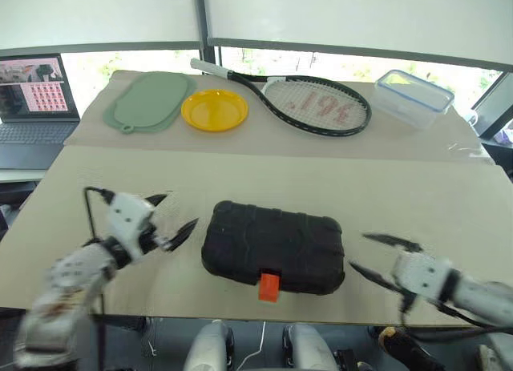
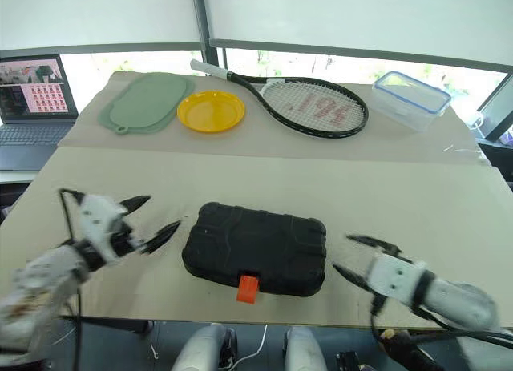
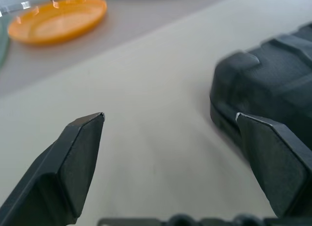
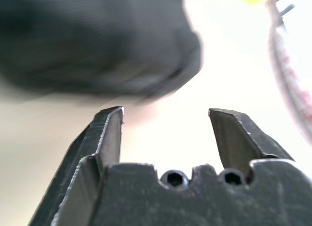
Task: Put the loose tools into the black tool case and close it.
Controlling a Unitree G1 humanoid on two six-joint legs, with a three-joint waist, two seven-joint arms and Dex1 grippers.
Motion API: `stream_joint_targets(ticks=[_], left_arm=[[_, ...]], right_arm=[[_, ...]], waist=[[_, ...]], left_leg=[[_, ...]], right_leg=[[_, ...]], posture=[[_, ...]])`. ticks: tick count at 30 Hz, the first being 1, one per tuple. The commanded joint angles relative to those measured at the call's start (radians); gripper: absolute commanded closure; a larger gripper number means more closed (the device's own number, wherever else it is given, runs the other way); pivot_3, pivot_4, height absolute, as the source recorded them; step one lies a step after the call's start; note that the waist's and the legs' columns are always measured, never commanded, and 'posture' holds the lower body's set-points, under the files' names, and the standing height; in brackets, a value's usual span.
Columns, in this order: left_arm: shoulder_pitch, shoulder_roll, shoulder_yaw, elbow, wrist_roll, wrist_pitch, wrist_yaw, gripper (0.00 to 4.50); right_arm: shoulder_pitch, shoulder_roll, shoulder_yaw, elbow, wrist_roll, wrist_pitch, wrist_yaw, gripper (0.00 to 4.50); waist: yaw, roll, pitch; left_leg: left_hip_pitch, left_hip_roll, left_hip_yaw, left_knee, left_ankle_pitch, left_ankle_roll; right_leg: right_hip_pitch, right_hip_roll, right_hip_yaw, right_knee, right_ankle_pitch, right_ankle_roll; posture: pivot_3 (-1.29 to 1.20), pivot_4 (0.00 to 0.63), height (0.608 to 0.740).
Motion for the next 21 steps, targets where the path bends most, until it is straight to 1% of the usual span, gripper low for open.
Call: stream_joint_targets(ticks=[1,2,3,4,5,7,8,9,11,12,14,15,16,21], left_arm=[[0.050,0.119,0.039,0.052,-0.042,0.032,-0.165,0.00],[0.036,0.149,0.016,0.096,-0.015,0.002,-0.188,0.00],[-0.005,0.175,-0.022,0.158,0.020,-0.037,-0.209,0.00],[-0.054,0.187,-0.057,0.214,0.048,-0.075,-0.226,0.26],[-0.129,0.193,-0.108,0.279,0.072,-0.096,-0.236,0.53],[-0.262,0.191,-0.202,0.389,0.120,-0.158,-0.270,1.14],[-0.320,0.184,-0.245,0.438,0.148,-0.192,-0.285,1.58],[-0.396,0.166,-0.295,0.496,0.179,-0.223,-0.300,1.90],[-0.533,0.123,-0.381,0.605,0.235,-0.276,-0.314,2.71],[-0.580,0.107,-0.409,0.648,0.256,-0.301,-0.325,3.02],[-0.693,0.054,-0.480,0.741,0.298,-0.358,-0.361,3.72],[-0.747,0.023,-0.520,0.786,0.323,-0.391,-0.378,4.14],[-0.788,-0.002,-0.553,0.821,0.347,-0.418,-0.390,4.46],[-0.884,-0.092,-0.646,0.915,0.417,-0.500,-0.430,4.49]], right_arm=[[0.062,-0.037,-0.029,-0.110,0.150,0.122,0.129,1.38],[0.063,-0.043,-0.023,-0.122,0.159,0.139,0.144,1.79],[0.064,-0.053,-0.013,-0.135,0.167,0.159,0.163,1.89],[0.064,-0.060,-0.004,-0.146,0.171,0.170,0.183,2.11],[0.059,-0.067,0.010,-0.158,0.174,0.183,0.200,2.46],[0.039,-0.073,0.037,-0.176,0.175,0.206,0.220,3.12],[0.026,-0.075,0.050,-0.182,0.174,0.215,0.225,3.47],[0.008,-0.075,0.070,-0.187,0.172,0.224,0.229,3.80],[-0.024,-0.078,0.105,-0.194,0.164,0.239,0.238,4.50],[-0.036,-0.079,0.117,-0.198,0.161,0.248,0.241,4.50],[-0.070,-0.083,0.149,-0.204,0.153,0.265,0.246,4.50],[-0.092,-0.081,0.169,-0.204,0.149,0.275,0.245,4.50],[-0.113,-0.078,0.186,-0.204,0.145,0.286,0.242,4.50],[-0.218,-0.036,0.268,-0.197,0.111,0.328,0.195,4.50]], waist=[[0.002,0.001,0.000],[0.003,0.001,0.001],[0.005,0.001,0.001],[0.012,0.002,0.001],[0.019,0.002,0.001],[0.030,0.002,0.001],[0.033,0.001,0.001],[0.034,0.001,0.001],[0.037,0.000,0.001],[0.036,0.000,0.001],[0.035,-0.001,0.000],[0.035,-0.001,0.001],[0.035,-0.001,0.001],[0.026,-0.002,0.001]], left_leg=[[0.004,0.001,0.000,0.000,-0.001,-0.001],[0.008,0.001,0.000,-0.001,-0.001,-0.002],[0.010,0.001,0.000,0.000,-0.004,-0.007],[0.011,0.001,0.001,0.000,-0.006,-0.010],[0.011,0.001,0.000,0.000,-0.006,-0.010],[0.011,-0.001,0.000,0.000,-0.006,-0.011],[0.011,-0.001,0.000,0.000,-0.006,-0.011],[0.009,-0.001,0.001,0.000,-0.006,-0.010],[0.006,-0.001,0.002,0.000,-0.005,-0.005],[0.004,-0.003,0.001,0.001,-0.003,-0.001],[0.000,-0.003,0.001,0.002,-0.003,0.000],[0.000,-0.004,0.001,0.003,-0.004,0.000],[-0.001,-0.004,0.001,0.003,-0.004,0.000],[-0.002,-0.005,0.000,0.003,-0.005,0.001]], right_leg=[[0.004,0.000,-0.001,-0.001,-0.006,-0.006],[0.006,0.000,-0.001,-0.001,-0.007,-0.005],[0.005,0.000,-0.001,-0.001,-0.009,-0.002],[0.005,0.000,0.000,-0.001,-0.011,0.000],[0.005,0.000,-0.001,-0.001,-0.011,0.001],[0.005,-0.001,-0.002,-0.001,-0.011,0.000],[0.005,-0.001,-0.002,-0.001,-0.010,0.000],[0.004,-0.001,-0.001,-0.002,-0.007,-0.005],[0.006,-0.001,0.000,-0.002,-0.006,-0.006],[0.005,-0.001,-0.001,-0.002,-0.005,-0.004],[0.002,0.000,-0.001,-0.002,-0.001,0.003],[0.003,0.001,-0.001,-0.002,-0.001,0.003],[0.002,0.001,-0.001,-0.002,-0.001,0.003],[0.002,0.002,-0.001,-0.003,-0.001,0.004]], posture=[[0.00,0.150,0.738],[0.00,0.150,0.738],[0.00,0.150,0.738],[0.00,0.150,0.738],[0.00,0.150,0.738],[0.00,0.150,0.738],[0.00,0.150,0.738],[0.00,0.150,0.738],[0.00,0.150,0.738],[0.00,0.150,0.738],[0.00,0.150,0.738],[0.00,0.150,0.738],[0.00,0.150,0.738],[0.00,0.150,0.738]])
